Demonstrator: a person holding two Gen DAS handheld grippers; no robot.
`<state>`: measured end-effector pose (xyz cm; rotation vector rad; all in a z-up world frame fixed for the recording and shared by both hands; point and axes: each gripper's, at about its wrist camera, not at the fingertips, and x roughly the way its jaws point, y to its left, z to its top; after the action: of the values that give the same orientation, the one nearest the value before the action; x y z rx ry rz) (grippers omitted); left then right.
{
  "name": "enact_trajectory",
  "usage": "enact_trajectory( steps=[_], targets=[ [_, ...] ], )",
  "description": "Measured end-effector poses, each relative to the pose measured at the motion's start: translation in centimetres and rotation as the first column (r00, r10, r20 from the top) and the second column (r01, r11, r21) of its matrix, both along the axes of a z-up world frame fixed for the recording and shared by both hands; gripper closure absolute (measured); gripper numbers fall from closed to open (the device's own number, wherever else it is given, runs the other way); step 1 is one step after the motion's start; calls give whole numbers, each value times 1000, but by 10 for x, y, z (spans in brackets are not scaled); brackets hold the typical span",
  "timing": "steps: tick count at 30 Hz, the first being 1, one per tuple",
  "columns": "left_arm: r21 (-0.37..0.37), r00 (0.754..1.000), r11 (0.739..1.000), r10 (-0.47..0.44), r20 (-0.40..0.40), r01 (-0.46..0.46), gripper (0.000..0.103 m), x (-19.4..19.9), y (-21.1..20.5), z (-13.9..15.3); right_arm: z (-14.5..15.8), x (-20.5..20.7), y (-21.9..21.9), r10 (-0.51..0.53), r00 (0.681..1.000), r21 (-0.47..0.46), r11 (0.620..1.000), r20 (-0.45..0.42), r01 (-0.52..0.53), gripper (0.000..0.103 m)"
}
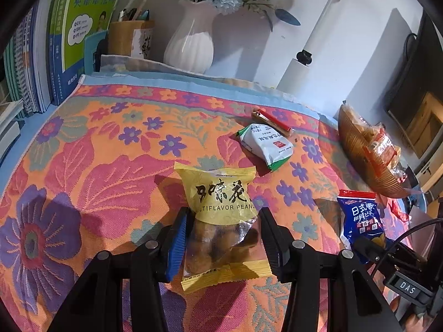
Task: Organize snacks
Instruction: 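Carry both bags over the amber bowl and open both grippers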
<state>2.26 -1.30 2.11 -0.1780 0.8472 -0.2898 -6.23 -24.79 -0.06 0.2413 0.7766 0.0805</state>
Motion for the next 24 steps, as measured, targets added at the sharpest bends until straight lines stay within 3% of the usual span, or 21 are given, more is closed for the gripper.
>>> enact_trajectory(
  steps=[14, 18, 21, 23, 24],
  targets=[
    [57, 994, 997, -54, 93, 49, 57, -13, -15, 16, 13, -19, 3, 35, 991, -6, 999, 132, -34, 63],
    [79, 992, 995, -76, 104, 68, 56, -18, -25, 19, 8, -11, 5, 59, 994, 4, 998, 87, -60, 63],
    [86, 995, 994, -69, 76, 63, 56, -15, -26, 8, 4, -6, -4, 61, 996, 67, 996, 59, -65, 55],
    [72, 997, 996, -52, 61, 47, 57, -12, -23, 6, -1, 1, -6, 84, 996, 106, 991, 14, -85, 30],
    [52, 996, 998, -48, 69, 45, 56, -12, -19, 7, -3, 7, -6, 108, 994, 127, 986, -11, -106, 26]
  ],
)
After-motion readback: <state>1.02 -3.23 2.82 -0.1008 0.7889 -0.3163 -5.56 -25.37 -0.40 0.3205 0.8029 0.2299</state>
